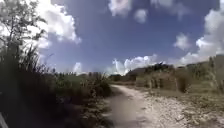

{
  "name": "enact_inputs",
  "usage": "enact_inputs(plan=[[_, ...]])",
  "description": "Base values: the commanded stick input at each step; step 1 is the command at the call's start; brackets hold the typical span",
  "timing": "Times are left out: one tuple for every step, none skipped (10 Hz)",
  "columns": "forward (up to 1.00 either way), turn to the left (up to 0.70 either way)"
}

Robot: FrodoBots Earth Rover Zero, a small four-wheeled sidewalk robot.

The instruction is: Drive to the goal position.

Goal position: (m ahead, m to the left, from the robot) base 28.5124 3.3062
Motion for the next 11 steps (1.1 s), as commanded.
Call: enact_inputs(plan=[[0.7, 0.0], [0.7, 0.0], [0.7, 0.0], [0.7, -0.1], [0.7, -0.35], [0.7, -0.35], [0.7, -0.35], [0.7, -0.03], [0.7, 0.0], [0.7, 0.0], [0.7, 0.0]])
